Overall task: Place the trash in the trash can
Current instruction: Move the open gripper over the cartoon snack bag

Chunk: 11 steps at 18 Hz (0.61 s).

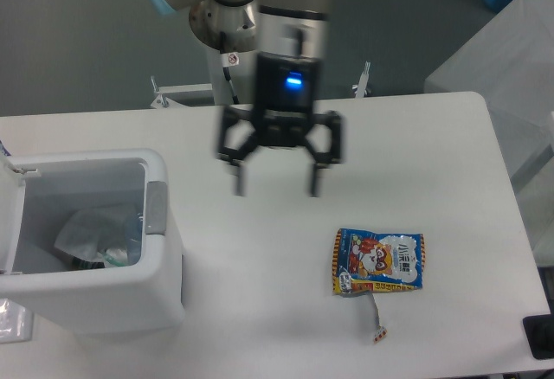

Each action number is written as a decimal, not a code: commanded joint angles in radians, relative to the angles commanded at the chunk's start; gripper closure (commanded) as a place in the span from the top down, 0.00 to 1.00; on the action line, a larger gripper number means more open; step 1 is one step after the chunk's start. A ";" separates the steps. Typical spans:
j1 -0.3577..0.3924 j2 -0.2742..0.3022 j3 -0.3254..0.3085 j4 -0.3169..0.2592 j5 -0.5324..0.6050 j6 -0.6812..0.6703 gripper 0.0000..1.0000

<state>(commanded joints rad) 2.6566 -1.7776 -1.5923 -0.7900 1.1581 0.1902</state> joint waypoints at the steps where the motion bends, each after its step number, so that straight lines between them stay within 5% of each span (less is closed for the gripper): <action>1: 0.012 -0.031 0.009 0.009 0.003 0.000 1.00; 11: 0.032 -0.313 0.147 0.025 0.101 0.095 1.00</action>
<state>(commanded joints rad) 2.6891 -2.0906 -1.4451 -0.7655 1.2594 0.2852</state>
